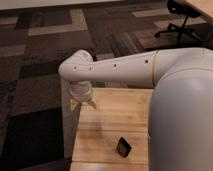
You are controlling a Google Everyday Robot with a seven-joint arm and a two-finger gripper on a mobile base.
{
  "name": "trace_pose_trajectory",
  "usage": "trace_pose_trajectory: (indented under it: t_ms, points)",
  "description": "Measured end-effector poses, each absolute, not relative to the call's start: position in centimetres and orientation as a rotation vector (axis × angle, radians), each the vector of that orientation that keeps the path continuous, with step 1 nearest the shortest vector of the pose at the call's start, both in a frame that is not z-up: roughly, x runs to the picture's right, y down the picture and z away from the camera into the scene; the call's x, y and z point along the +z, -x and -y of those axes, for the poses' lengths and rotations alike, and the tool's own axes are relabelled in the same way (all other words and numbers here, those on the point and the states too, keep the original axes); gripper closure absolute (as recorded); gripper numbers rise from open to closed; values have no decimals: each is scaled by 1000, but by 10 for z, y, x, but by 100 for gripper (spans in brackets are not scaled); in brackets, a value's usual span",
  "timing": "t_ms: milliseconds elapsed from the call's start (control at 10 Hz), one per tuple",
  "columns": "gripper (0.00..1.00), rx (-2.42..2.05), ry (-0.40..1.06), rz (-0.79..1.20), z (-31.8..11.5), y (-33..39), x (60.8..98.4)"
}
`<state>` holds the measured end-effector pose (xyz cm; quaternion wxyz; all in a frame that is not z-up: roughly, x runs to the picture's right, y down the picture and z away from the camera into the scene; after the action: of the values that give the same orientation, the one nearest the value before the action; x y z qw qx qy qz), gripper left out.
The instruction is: Knock the eraser over
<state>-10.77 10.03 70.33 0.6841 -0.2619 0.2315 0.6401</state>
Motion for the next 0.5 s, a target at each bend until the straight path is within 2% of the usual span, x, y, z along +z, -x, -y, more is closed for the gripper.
trace_pose_trajectory:
  t_ms: [500]
  points:
    - [35,1418,624,-484,-123,120,696]
